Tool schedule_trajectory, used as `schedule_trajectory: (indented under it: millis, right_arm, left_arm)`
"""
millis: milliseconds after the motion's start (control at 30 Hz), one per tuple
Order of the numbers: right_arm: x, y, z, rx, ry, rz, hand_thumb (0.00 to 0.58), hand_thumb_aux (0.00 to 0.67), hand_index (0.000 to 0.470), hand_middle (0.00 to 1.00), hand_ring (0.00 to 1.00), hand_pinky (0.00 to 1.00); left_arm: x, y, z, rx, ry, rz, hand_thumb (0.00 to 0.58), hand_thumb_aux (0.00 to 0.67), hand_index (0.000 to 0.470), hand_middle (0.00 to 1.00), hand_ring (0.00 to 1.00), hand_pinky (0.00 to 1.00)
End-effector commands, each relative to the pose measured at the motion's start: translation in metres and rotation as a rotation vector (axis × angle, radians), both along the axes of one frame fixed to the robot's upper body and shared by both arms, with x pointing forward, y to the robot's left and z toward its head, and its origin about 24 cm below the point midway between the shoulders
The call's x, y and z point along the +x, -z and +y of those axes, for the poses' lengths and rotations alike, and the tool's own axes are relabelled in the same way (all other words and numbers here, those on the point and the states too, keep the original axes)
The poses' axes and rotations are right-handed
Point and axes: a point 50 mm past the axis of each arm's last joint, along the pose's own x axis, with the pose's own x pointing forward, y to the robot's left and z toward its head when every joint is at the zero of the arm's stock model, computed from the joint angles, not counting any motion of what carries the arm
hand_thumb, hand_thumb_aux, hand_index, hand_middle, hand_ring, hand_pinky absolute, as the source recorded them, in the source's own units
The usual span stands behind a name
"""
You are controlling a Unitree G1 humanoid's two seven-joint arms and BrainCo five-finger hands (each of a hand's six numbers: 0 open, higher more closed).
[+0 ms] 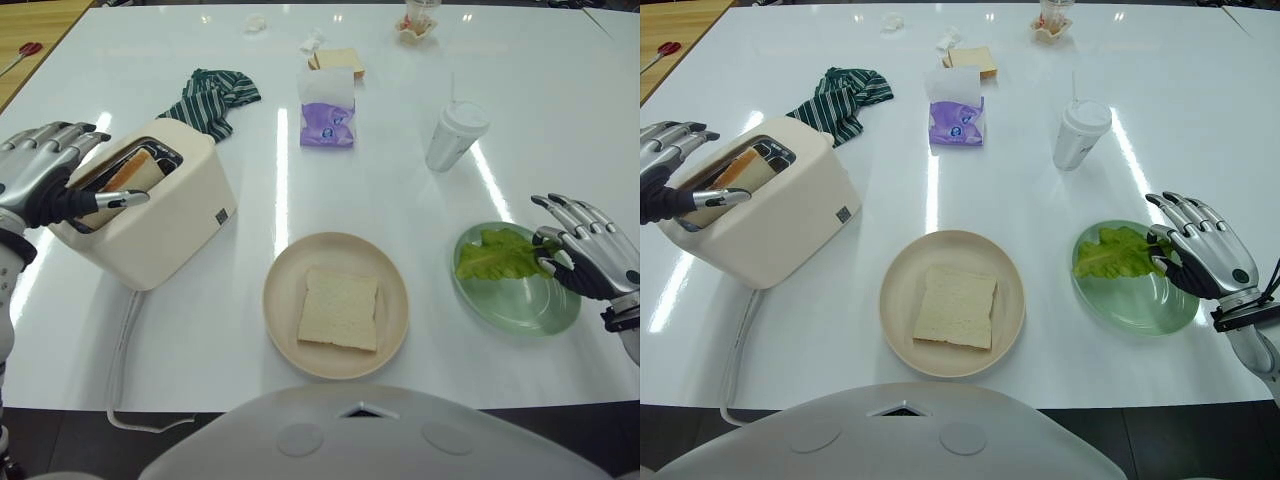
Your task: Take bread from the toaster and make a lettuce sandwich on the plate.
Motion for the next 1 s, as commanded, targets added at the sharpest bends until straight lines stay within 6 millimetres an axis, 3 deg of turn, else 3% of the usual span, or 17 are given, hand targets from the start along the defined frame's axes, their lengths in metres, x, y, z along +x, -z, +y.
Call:
schedule_trajectory:
  millis: [33, 67, 100, 133, 167, 500, 700, 733, 767, 1000]
  right_arm:
    - [-0.002, 0.002, 0.001, 0.007, 0.002, 0.011, 0.580, 0.670, 0.470, 0.00, 0.00, 0.00]
    - [-0.002, 0.002, 0.001, 0.009, 0.001, 0.011, 0.580, 0.670, 0.470, 0.00, 0.00, 0.00]
    - [-0.003, 0.002, 0.001, 0.010, 0.001, 0.011, 0.580, 0.670, 0.470, 0.00, 0.00, 0.00]
    - [-0.003, 0.002, 0.001, 0.012, 0.001, 0.011, 0.580, 0.670, 0.470, 0.00, 0.00, 0.00]
    - [-0.002, 0.002, 0.002, 0.013, 0.000, 0.011, 0.580, 0.670, 0.470, 0.00, 0.00, 0.00]
    - [-0.002, -0.001, 0.007, 0.034, -0.013, -0.001, 0.580, 0.670, 0.470, 0.00, 0.00, 0.00]
    - [-0.001, -0.006, 0.012, 0.044, -0.033, -0.014, 0.580, 0.670, 0.470, 0.00, 0.00, 0.00]
    - [-0.001, -0.008, 0.014, 0.050, -0.041, -0.021, 0.580, 0.670, 0.470, 0.00, 0.00, 0.00]
    - [0.000, -0.010, 0.017, 0.053, -0.049, -0.027, 0.580, 0.670, 0.470, 0.00, 0.00, 0.00]
    - [0.000, -0.035, 0.039, 0.065, -0.132, -0.100, 0.580, 0.670, 0.470, 0.00, 0.00, 0.00]
  left_arm:
    - [0.002, 0.012, 0.001, 0.012, -0.004, 0.050, 0.009, 0.005, 0.004, 0.00, 0.00, 0.00]
    - [0.003, 0.014, 0.000, 0.007, 0.001, 0.058, 0.382, 0.279, 0.195, 0.00, 0.00, 0.00]
    - [0.004, 0.016, -0.001, 0.002, 0.005, 0.061, 0.470, 0.378, 0.265, 0.00, 0.00, 0.00]
    - [0.005, 0.017, -0.003, -0.004, 0.017, 0.059, 0.578, 0.628, 0.441, 0.00, 0.00, 0.00]
    - [0.005, 0.017, -0.005, -0.018, 0.028, 0.050, 0.580, 0.670, 0.470, 0.00, 0.00, 0.00]
    - [0.009, 0.011, -0.023, -0.205, 0.099, -0.036, 0.580, 0.670, 0.470, 0.00, 0.00, 0.00]
    - [0.011, 0.008, -0.023, -0.249, 0.093, -0.065, 0.580, 0.670, 0.470, 0.01, 0.01, 0.01]
    - [0.012, 0.007, -0.023, -0.257, 0.097, -0.076, 0.580, 0.670, 0.470, 0.38, 0.38, 0.38]
    - [0.012, 0.006, -0.022, -0.270, 0.102, -0.087, 0.580, 0.670, 0.470, 1.00, 1.00, 1.00]
    - [0.005, -0.021, -0.021, -0.305, 0.139, -0.247, 0.580, 0.670, 0.470, 1.00, 1.00, 1.00]
